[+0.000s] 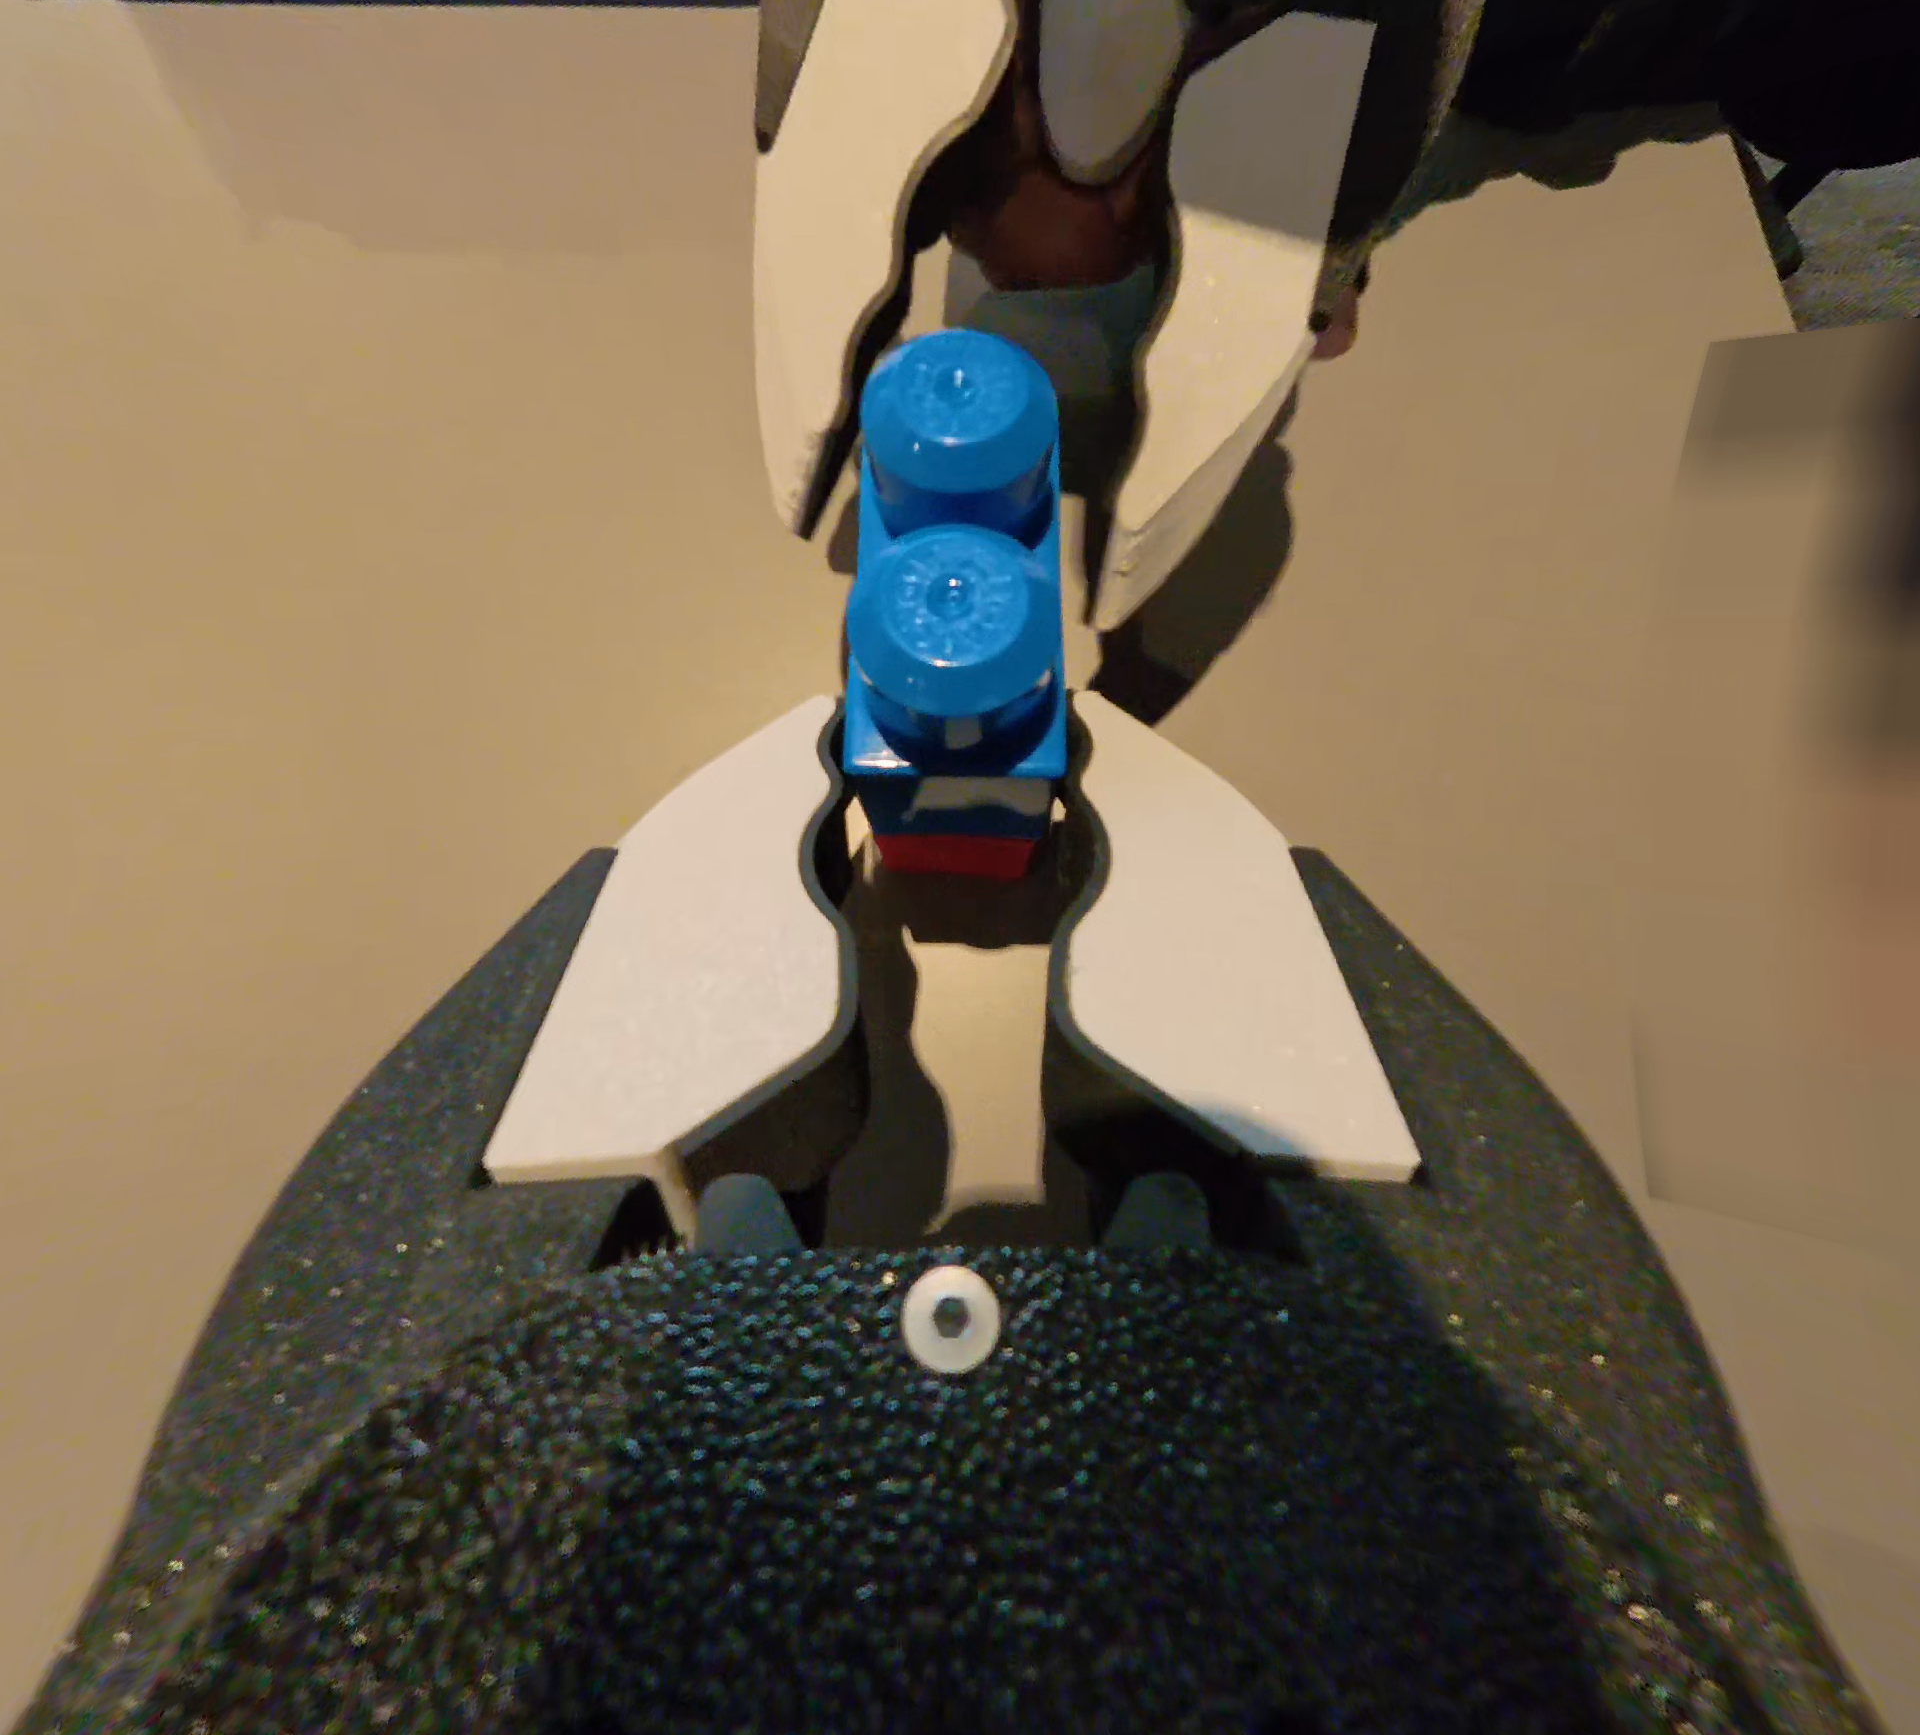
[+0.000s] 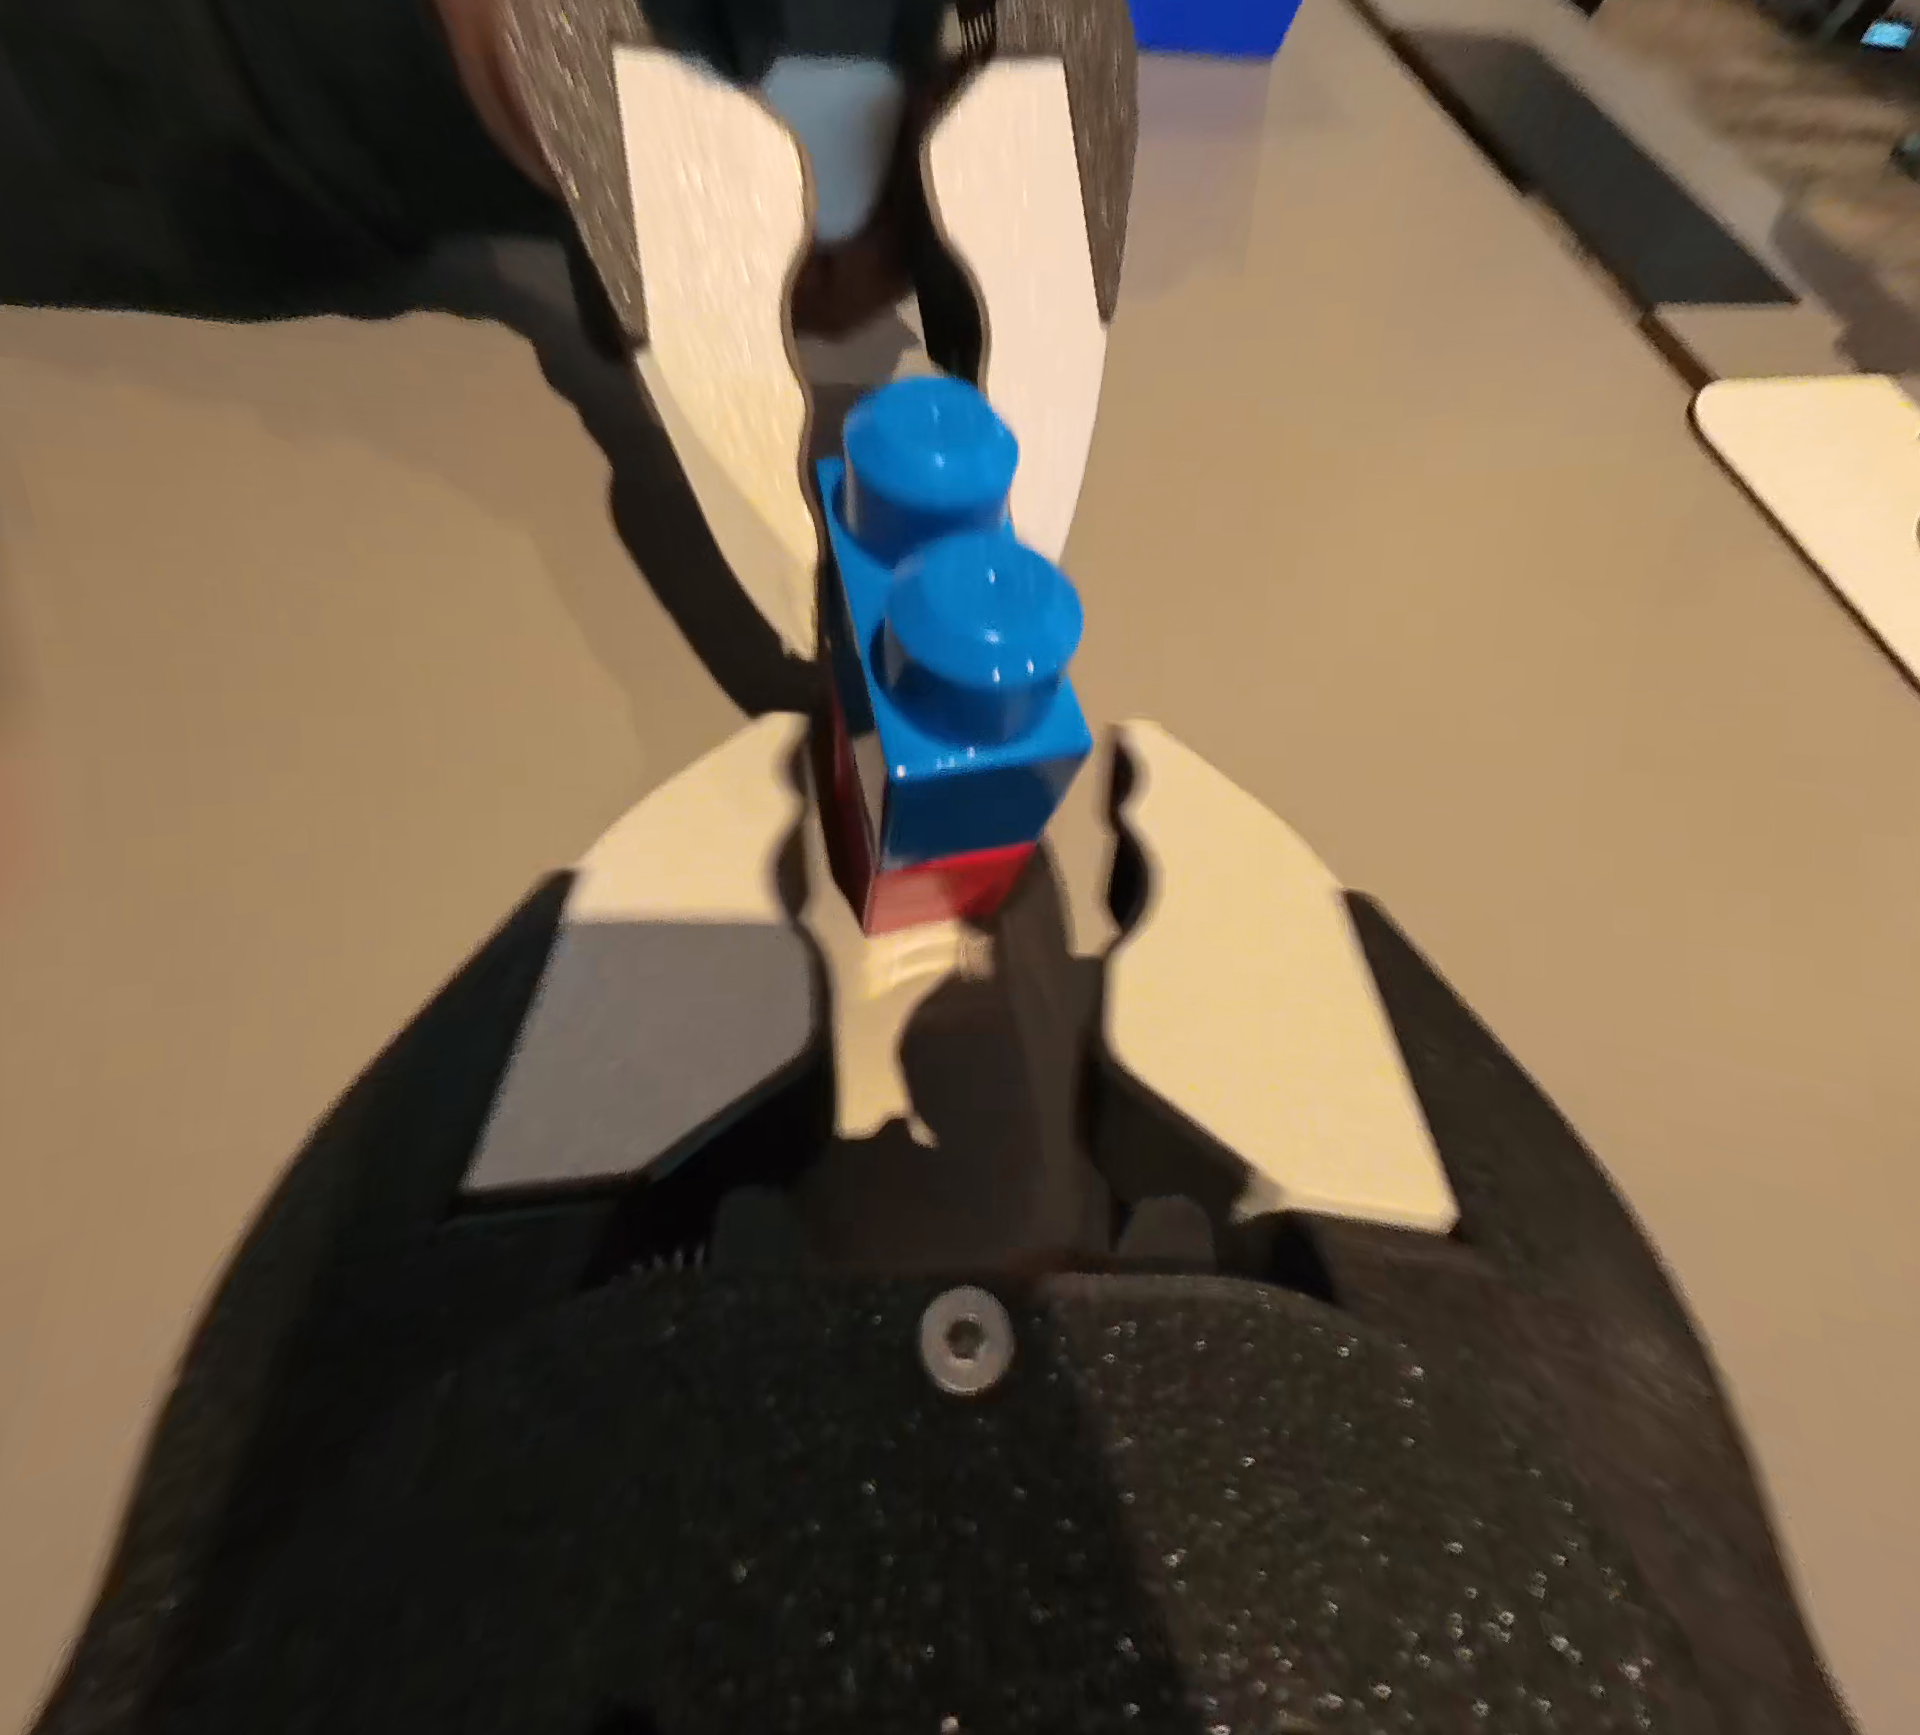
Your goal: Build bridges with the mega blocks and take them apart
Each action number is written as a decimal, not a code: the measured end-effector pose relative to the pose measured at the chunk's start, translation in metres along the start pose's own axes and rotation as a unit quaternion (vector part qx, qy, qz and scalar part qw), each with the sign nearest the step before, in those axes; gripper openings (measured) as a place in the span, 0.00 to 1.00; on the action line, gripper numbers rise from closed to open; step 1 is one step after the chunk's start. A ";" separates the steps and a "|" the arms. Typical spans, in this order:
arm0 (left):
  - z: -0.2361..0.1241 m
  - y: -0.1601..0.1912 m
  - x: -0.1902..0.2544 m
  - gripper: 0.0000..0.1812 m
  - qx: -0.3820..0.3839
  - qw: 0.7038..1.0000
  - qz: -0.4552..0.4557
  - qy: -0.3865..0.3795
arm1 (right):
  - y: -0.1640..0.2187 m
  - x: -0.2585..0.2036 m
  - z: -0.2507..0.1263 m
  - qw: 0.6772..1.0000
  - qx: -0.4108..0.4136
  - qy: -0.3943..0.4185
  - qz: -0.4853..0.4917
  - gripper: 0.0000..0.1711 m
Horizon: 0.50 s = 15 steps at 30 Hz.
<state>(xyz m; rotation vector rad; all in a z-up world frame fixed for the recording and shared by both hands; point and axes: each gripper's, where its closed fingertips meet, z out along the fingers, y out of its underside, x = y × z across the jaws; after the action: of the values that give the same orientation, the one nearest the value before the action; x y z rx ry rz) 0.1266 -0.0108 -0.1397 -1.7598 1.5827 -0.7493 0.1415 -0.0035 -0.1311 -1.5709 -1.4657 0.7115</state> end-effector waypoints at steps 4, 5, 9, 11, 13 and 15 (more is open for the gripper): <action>0.013 0.036 0.001 0.22 -0.106 0.994 0.017 0.005 | 0.000 0.000 -0.001 1.000 0.011 -0.002 -0.006 0.24; 0.015 0.047 0.001 0.24 -0.137 0.990 0.025 0.006 | 0.001 0.001 -0.001 1.000 0.012 -0.002 -0.002 0.24; 0.015 0.042 0.002 0.21 -0.111 0.994 0.013 0.017 | 0.002 0.000 -0.003 1.000 0.011 -0.008 0.001 0.23; 0.016 0.042 0.000 0.20 -0.110 0.994 0.014 0.010 | 0.001 0.000 -0.002 1.000 0.012 -0.008 0.004 0.23; 0.017 0.041 -0.002 0.20 -0.105 0.994 0.008 0.007 | 0.002 0.001 -0.003 1.000 0.012 -0.005 0.007 0.23; 0.019 0.040 -0.005 0.19 -0.100 0.995 -0.001 -0.003 | 0.002 0.003 -0.003 1.000 0.012 0.003 0.014 0.23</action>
<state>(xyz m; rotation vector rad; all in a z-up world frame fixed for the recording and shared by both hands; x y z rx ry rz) 0.1154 -0.0068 -0.1828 -1.9038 1.7020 -0.6031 0.1457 -0.0009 -0.1313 -1.5766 -1.4284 0.7381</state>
